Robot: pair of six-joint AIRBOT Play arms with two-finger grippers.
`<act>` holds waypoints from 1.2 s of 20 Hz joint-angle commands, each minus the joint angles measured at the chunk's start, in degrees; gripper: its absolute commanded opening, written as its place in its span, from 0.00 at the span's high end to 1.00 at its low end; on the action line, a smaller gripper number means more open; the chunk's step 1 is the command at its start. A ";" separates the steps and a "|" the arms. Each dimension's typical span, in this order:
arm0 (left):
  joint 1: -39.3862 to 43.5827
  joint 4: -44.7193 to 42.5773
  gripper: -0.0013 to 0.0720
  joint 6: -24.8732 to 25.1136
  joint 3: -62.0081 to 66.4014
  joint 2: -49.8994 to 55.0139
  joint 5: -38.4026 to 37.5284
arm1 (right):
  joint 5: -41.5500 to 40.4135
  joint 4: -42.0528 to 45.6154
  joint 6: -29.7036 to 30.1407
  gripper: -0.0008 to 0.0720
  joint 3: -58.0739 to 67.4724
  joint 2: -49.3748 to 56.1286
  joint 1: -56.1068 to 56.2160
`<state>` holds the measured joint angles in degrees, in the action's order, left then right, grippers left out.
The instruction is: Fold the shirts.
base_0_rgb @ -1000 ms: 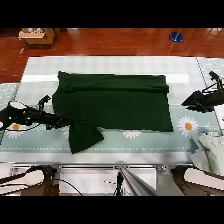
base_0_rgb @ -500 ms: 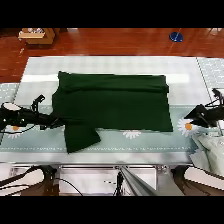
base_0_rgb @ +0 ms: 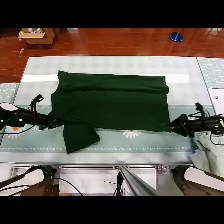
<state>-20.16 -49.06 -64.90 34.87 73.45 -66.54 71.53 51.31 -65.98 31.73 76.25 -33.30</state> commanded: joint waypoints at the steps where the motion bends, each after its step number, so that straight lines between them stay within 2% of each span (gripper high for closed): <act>1: -0.07 0.26 0.95 0.00 0.02 -0.07 -0.70 | -5.20 -1.42 0.52 0.65 -2.86 0.07 5.86; 2: -0.07 0.46 0.95 0.46 0.04 -0.09 -0.94 | -4.98 -3.19 0.55 0.89 -2.60 0.07 6.51; 3: -0.15 1.20 0.95 1.73 0.13 -0.35 -1.49 | -3.56 -4.94 1.07 0.95 -1.88 -0.07 6.58; 7: -1.18 5.97 0.95 2.75 4.55 -6.01 -4.85 | 3.72 -9.33 3.30 0.95 4.70 -7.63 6.58; 10: -1.31 10.29 0.95 2.71 11.45 -12.55 -5.14 | 2.71 -11.69 3.23 0.95 11.39 -16.35 6.62; 13: -0.22 15.78 0.95 2.71 16.39 -13.35 -0.20 | -3.54 -15.32 2.34 0.95 17.16 -19.37 6.62; 16: 4.15 16.09 0.95 2.73 18.51 -9.75 7.21 | -15.91 -15.47 1.49 0.95 18.32 -18.08 9.09; 20: 8.04 16.11 0.95 2.75 23.34 -1.07 13.20 | -29.70 -15.58 1.38 0.96 18.32 -11.17 18.10; 22: 7.82 16.11 0.95 2.75 27.74 3.98 13.66 | -36.22 -15.65 1.29 0.96 18.97 -6.64 21.11; 24: 7.43 16.09 0.95 2.73 32.06 8.68 13.64 | -38.21 -15.58 1.31 0.96 22.43 -1.01 22.47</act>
<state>-13.06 -33.26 -62.15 61.63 76.07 -55.11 41.19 35.83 -64.53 51.46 69.21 -13.98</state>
